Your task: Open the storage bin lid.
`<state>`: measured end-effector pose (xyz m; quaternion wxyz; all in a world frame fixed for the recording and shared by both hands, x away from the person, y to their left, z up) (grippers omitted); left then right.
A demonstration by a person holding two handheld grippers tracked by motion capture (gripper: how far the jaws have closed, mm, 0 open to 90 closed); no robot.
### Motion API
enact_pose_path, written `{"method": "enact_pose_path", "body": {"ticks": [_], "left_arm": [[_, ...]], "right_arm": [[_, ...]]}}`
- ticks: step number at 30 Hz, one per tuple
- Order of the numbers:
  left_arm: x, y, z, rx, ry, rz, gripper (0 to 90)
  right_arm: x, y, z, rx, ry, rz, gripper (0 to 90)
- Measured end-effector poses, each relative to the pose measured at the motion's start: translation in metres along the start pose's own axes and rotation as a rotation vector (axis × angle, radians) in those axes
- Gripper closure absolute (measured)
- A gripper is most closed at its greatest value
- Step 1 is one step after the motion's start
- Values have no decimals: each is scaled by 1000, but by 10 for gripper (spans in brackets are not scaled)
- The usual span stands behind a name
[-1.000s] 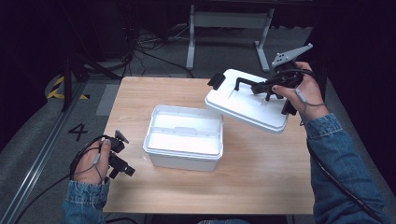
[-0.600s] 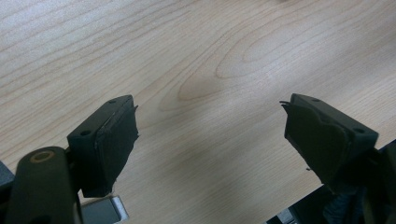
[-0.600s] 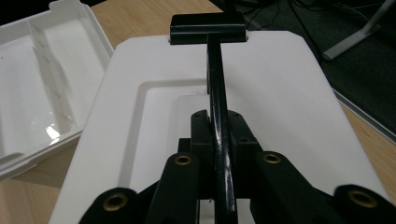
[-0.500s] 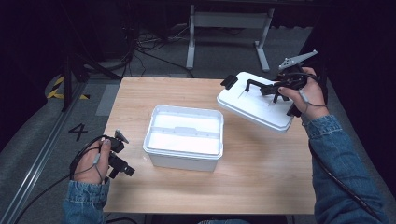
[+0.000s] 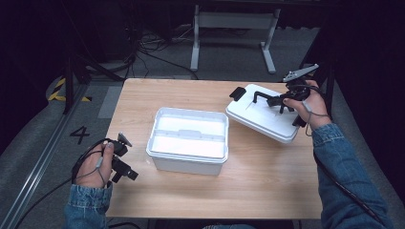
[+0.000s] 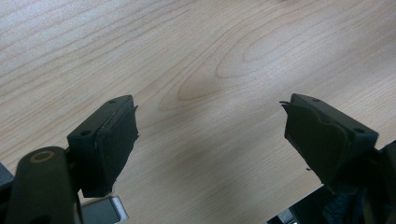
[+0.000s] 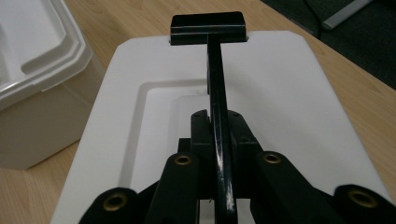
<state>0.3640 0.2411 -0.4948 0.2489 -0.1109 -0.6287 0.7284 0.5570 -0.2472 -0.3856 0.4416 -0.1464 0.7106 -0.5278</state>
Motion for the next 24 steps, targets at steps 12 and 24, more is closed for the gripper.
{"method": "enact_pose_path", "body": {"ticks": [12,24], "left_arm": [[0,1,0,-2,0,-2,180],[0,1,0,1,2,-4,180]], "right_arm": [[24,27,8,-27,37,-29,841],[44,46,12,-49,70,-53,840]]}}
Point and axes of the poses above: each handheld gripper's, and its own axes: y roughly forward along the jaws, x roughly out of its underside, z roughly to its right, the point moved 9 cm from there along y, roughly forward along the jaws, and after that the axes turned 15 degrees about -z, right-handed, at the moved point
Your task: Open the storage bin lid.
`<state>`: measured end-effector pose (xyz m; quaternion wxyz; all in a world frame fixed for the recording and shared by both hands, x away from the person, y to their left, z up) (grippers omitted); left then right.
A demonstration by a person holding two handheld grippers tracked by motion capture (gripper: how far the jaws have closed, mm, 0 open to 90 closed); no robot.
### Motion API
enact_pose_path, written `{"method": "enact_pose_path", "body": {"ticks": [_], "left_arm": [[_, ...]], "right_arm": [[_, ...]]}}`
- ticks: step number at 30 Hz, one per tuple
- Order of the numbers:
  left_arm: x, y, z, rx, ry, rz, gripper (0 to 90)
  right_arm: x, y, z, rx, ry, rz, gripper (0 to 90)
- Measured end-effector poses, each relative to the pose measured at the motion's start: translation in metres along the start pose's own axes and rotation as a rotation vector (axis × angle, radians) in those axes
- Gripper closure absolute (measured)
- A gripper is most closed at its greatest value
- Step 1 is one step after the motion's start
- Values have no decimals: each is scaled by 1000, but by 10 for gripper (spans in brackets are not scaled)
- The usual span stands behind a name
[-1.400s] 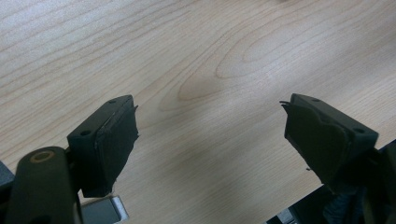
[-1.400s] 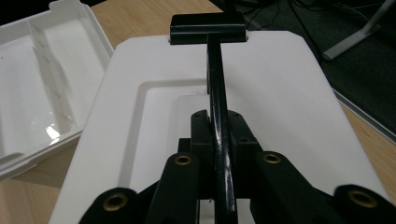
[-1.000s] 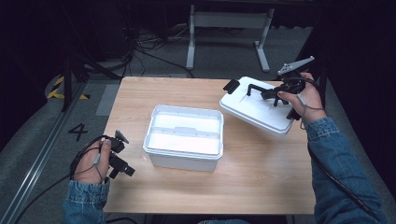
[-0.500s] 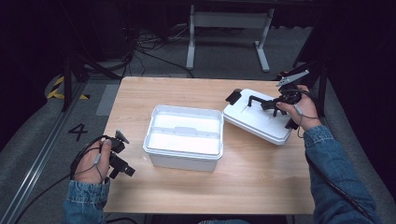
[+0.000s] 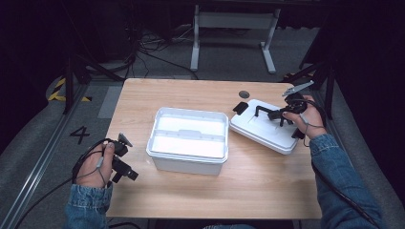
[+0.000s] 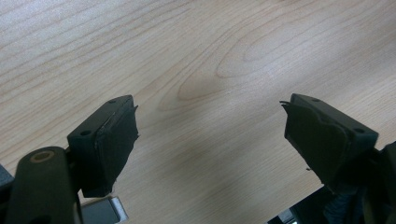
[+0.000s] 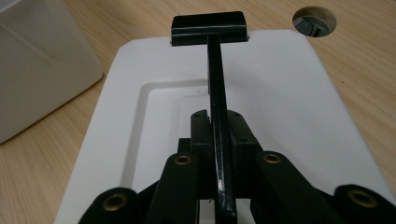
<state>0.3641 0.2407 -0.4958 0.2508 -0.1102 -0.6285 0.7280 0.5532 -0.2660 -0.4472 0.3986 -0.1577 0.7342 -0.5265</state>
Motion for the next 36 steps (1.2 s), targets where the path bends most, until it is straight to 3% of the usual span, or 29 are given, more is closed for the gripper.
{"method": "enact_pose_path", "body": {"ticks": [21,36], "left_arm": [[0,0,0,-5,4,-2,180],[-2,1,2,-1,5,-3,180]], "right_arm": [[26,25,7,-28,26,-37,837],[42,41,12,-63,77,-61,826]]}}
Point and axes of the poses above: each handheld gripper's, and its own axes: y roughly forward along the jaws, x roughly out of its underside, z roughly to its right, the point moved 9 cm from there along y, roughly forward along the jaws, and after that the axes turned 15 degrees about -z, right-handed, at the moved point
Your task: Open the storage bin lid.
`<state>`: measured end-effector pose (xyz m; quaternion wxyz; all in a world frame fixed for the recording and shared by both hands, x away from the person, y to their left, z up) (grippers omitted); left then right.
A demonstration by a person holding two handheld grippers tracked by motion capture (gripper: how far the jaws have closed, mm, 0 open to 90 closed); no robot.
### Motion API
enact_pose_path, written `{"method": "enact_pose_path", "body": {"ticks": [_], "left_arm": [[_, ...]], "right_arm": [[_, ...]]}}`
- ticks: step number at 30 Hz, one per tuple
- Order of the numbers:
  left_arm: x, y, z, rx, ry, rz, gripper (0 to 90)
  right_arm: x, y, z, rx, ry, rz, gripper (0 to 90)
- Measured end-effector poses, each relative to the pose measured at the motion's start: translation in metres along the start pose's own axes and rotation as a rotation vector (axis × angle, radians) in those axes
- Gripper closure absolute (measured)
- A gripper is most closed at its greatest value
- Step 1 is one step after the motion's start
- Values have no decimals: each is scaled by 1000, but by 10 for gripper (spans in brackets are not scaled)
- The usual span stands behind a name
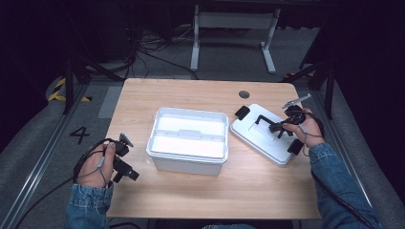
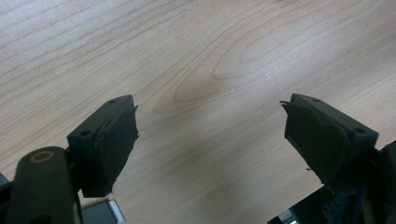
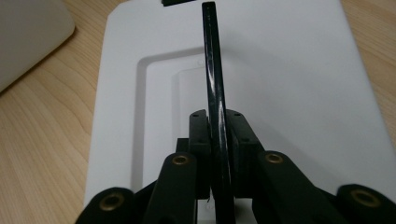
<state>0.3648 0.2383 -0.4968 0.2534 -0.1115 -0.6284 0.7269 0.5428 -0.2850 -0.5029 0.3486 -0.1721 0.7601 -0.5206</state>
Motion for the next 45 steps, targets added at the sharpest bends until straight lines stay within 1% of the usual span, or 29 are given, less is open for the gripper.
{"method": "enact_pose_path", "body": {"ticks": [4,6,7,9,10,13,15,17,20,22,23,24,25,26,29,32,34,36,37,38,40,42,43,45], "left_arm": [[-1,0,-1,-5,1,0,180],[-1,-1,-1,-4,5,-4,180],[-1,0,0,0,3,-3,180],[-2,-1,-1,-8,8,-7,180],[-2,-1,0,-3,7,-9,180],[-3,0,1,-1,11,-7,180],[-3,0,2,-3,9,-10,180],[-4,0,2,-3,10,-13,180],[-4,2,3,-4,12,-16,180],[-4,1,2,-5,8,-15,180],[-3,0,3,-5,7,-9,180],[-3,0,2,-9,9,-7,180],[-3,0,2,-9,9,-7,179],[-2,2,4,0,10,-14,180],[-1,1,2,-5,5,-11,180],[0,1,3,0,4,-13,180],[-1,1,1,-6,4,-11,180],[-1,1,2,1,5,-10,180],[-1,1,2,1,5,-10,180],[-2,1,2,-6,8,-8,180],[-2,1,2,-7,8,-10,180],[-3,1,2,-7,14,-10,180],[-3,1,3,-5,9,-9,180],[-3,1,3,-5,12,-12,180]], "right_arm": [[1,0,2,-9,10,3,812],[2,0,3,-14,31,4,776],[2,-1,5,-9,32,11,753],[1,-2,7,6,36,25,710],[1,-4,8,14,37,35,682],[-3,-10,11,51,34,77,573],[-6,-16,9,73,35,108,531],[-9,-24,5,96,18,131,517],[-13,-36,-7,118,-28,159,500],[-15,-41,-21,111,-62,172,486],[-16,-43,-29,102,-79,177,483],[-16,-44,-41,85,-103,177,473],[-15,-44,-50,74,-116,174,466],[-15,-44,-60,60,-134,171,464],[-11,-45,-82,17,-160,167,456],[-8,-46,-100,-8,-183,162,452],[-5,-46,-111,-15,-196,155,448],[-3,-45,-118,-21,-204,152,445],[-3,-45,-118,-21,-204,152,445],[1,-44,-127,-32,-212,145,443],[2,-43,-130,-36,-216,143,442],[7,-39,-140,-37,-231,123,443],[9,-37,-142,-35,-233,119,442],[12,-33,-147,-40,-244,106,442]]}}
Point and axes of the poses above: each handheld gripper's, and its own axes: y roughly forward along the jaws, x roughly out of its underside, z roughly to its right, the point moved 9 cm from there along y, roughly forward along the jaws, and after that the axes turned 15 degrees about -z, right-handed, at the moved point
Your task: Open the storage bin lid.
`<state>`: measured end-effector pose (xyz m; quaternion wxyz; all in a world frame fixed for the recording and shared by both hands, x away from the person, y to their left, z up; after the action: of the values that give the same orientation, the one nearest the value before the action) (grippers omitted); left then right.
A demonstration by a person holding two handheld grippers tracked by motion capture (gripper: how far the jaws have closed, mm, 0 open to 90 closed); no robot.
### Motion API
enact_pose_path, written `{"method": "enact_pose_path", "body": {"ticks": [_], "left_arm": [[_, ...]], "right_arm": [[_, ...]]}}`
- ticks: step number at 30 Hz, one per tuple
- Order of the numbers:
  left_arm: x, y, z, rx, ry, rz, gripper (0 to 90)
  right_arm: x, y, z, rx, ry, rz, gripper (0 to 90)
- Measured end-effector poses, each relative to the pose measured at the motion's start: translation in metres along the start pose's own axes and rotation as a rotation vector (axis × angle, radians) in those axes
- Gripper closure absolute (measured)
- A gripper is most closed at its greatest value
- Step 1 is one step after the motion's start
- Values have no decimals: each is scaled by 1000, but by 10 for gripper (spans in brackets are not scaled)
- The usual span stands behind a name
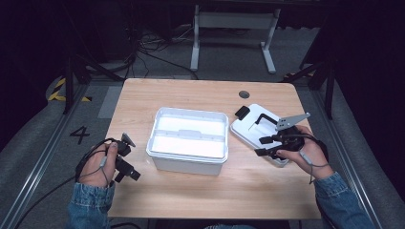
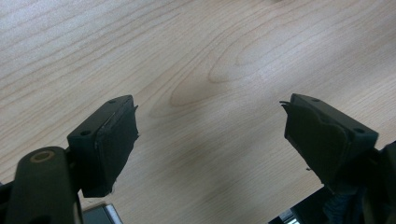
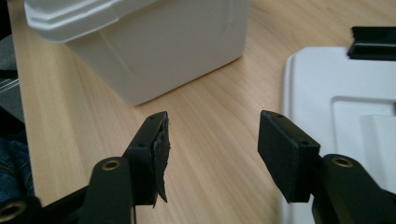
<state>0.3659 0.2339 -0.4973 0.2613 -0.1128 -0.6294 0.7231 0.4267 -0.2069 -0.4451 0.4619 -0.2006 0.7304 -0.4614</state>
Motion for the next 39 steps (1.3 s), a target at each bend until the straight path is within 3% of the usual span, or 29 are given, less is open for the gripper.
{"method": "enact_pose_path", "body": {"ticks": [6,14,24,39], "left_arm": [[0,-1,0,0,1,4,180],[0,-1,0,0,2,5,180],[0,1,-1,-4,2,-7,180],[-2,3,-4,2,-4,-4,180]], "right_arm": [[12,17,-18,-13,-13,-50,442],[22,41,-36,-77,-37,-87,443],[28,62,-45,-99,-68,-143,437],[35,93,-58,-147,-108,-138,422]]}}
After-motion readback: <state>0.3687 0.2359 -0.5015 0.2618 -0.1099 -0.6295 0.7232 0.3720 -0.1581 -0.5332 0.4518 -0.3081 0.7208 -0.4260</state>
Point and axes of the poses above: each handheld gripper's, and its own axes: y roughly forward along the jaws, x roughly out of its underside, z roughly to its right, the point moved 9 cm from there along y, roughly forward along the jaws, and after that the axes turned 15 degrees about -z, right-handed, at the moved point
